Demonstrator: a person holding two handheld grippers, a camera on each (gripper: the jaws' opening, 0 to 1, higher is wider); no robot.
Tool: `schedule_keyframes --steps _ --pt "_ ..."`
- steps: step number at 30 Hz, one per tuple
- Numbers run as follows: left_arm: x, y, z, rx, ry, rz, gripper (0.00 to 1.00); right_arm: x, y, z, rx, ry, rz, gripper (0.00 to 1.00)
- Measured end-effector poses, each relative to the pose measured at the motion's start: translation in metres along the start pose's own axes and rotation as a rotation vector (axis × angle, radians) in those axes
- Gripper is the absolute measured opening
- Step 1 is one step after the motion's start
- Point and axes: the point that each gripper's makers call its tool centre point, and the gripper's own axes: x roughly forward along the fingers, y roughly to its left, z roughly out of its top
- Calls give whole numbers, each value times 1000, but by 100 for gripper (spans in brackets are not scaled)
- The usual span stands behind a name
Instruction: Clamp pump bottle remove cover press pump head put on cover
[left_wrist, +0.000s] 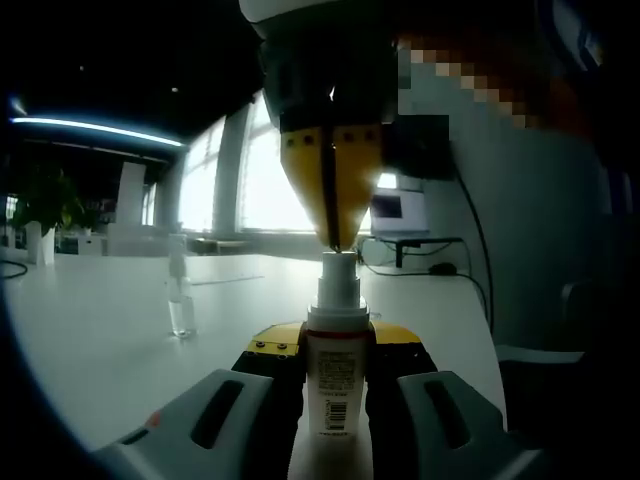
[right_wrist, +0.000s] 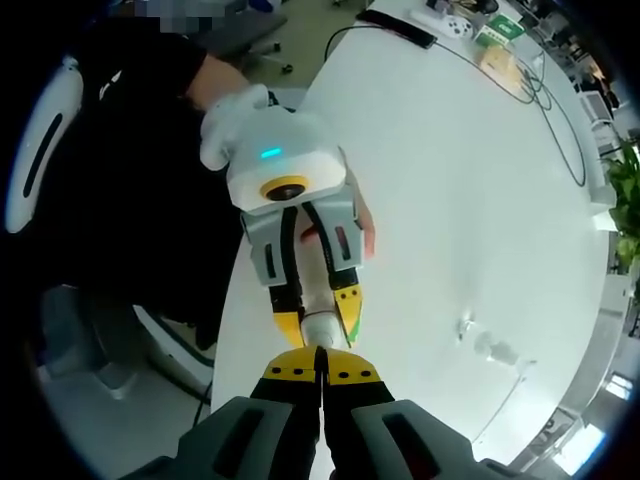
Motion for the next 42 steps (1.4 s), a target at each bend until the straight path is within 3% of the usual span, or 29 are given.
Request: schedule_keyframes --steps 42 --pt "0 1 -1 -1 0 -2 14 1 0 0 4 -15 -7 0"
